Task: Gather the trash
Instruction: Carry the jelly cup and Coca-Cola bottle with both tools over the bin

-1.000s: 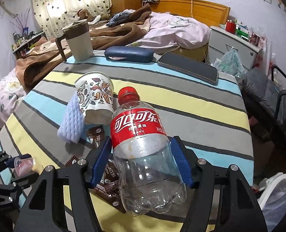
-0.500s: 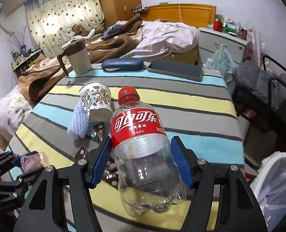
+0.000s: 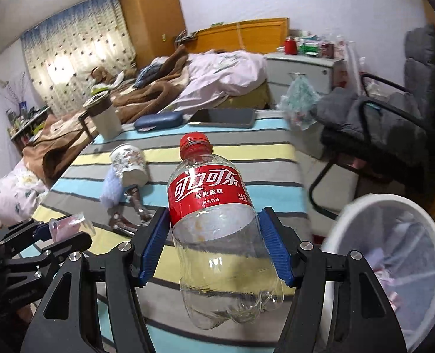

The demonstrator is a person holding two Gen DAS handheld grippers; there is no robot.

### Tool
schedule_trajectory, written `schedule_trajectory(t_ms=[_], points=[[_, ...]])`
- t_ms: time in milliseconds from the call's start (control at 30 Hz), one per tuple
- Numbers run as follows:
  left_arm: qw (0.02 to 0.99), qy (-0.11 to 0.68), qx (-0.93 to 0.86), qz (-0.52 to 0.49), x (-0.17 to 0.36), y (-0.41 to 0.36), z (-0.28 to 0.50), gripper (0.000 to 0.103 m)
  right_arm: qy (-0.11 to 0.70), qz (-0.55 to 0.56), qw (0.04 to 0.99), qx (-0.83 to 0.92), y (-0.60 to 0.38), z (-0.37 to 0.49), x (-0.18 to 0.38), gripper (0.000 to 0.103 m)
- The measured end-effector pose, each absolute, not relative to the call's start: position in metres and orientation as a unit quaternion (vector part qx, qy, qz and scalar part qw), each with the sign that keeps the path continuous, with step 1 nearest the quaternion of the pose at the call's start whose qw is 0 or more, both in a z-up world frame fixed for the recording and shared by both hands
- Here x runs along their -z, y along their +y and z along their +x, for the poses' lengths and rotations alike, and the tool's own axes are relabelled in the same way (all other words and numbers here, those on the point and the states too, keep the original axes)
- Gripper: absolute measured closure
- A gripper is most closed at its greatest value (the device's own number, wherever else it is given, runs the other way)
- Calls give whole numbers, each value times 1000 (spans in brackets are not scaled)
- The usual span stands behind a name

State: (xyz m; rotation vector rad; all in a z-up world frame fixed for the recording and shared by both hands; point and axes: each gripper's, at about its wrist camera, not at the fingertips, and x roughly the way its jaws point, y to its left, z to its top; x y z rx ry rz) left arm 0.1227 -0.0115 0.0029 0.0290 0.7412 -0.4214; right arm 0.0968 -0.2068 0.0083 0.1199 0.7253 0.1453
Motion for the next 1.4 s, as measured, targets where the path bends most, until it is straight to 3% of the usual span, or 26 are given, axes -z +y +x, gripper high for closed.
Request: schedule_trajectory(t_ms=[833,1400], points=[[872,336,343,89,-17,-187,100,58,340,103,930,100,-328,35,1,38],[852,350,373,111,-1,-243,99,58,380,96,908,148,-362,31,24,38]])
